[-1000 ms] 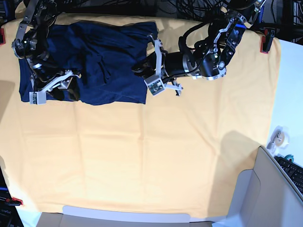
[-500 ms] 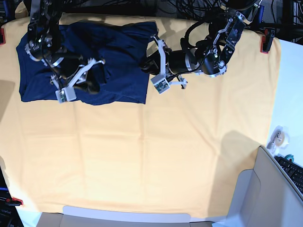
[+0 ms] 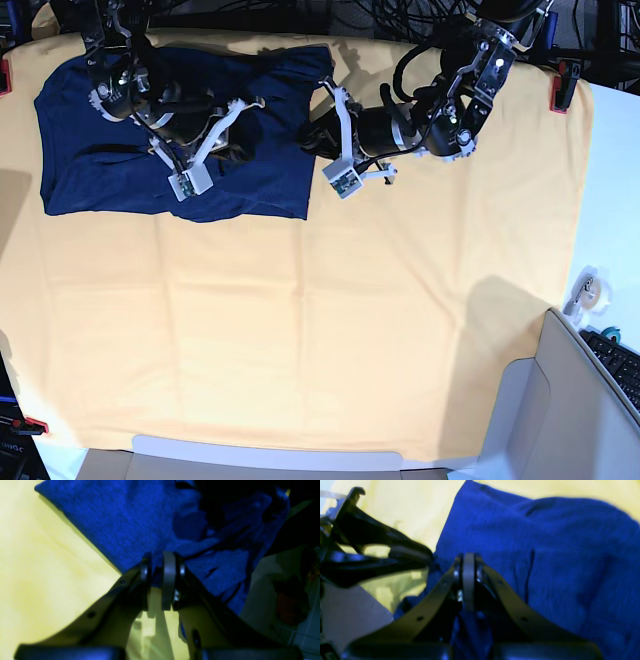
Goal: Fold the T-shirt properly
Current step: 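Press the right gripper onto the shirt and slide it toward the shirt's end, then grasp the shirt's end edge with the right gripper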
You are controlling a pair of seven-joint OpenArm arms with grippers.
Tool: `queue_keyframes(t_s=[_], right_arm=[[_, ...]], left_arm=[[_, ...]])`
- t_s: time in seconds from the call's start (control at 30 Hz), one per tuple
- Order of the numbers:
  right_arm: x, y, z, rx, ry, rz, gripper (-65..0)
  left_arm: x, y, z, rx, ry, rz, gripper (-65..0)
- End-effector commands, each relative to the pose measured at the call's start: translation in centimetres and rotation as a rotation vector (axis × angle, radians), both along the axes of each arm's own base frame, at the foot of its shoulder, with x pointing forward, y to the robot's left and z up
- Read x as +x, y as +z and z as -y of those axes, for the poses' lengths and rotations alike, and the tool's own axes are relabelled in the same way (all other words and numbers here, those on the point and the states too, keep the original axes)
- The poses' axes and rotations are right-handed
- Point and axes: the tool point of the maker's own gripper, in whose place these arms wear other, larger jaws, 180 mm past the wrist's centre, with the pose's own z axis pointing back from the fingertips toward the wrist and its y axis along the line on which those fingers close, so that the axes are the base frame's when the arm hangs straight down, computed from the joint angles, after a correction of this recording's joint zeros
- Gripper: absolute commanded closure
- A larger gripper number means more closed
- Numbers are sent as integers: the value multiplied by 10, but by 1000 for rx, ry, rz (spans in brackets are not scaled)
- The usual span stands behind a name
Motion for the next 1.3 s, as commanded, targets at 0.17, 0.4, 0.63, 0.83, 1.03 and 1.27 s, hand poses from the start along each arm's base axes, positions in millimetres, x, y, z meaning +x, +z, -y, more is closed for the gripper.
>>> queue_keyframes(t_s=[0.17,0.4,0.63,0.83,1.03,1.27], right_arm=[[6,-10,41,-179,-136,-36,0],[12,-13,75,-309,-280,-26,0],[28,2,125,-510,-494,79,0],[33,24,172,-564,-710,139,0],[30,41,216,-526,-765,185,0],[-7,82,287,-362,-809,236,-110]], left_arm=[[7,12,3,-34,3,33,-54],[-3,7,4,-38,3,6,-54],[-10,3,5,-39,4,-14,-54],[-11,3,5,-42,5,-16,-54],[-11,2,5,-41,5,-16,-55],[-11,1,3,-36,5,-17,-57]])
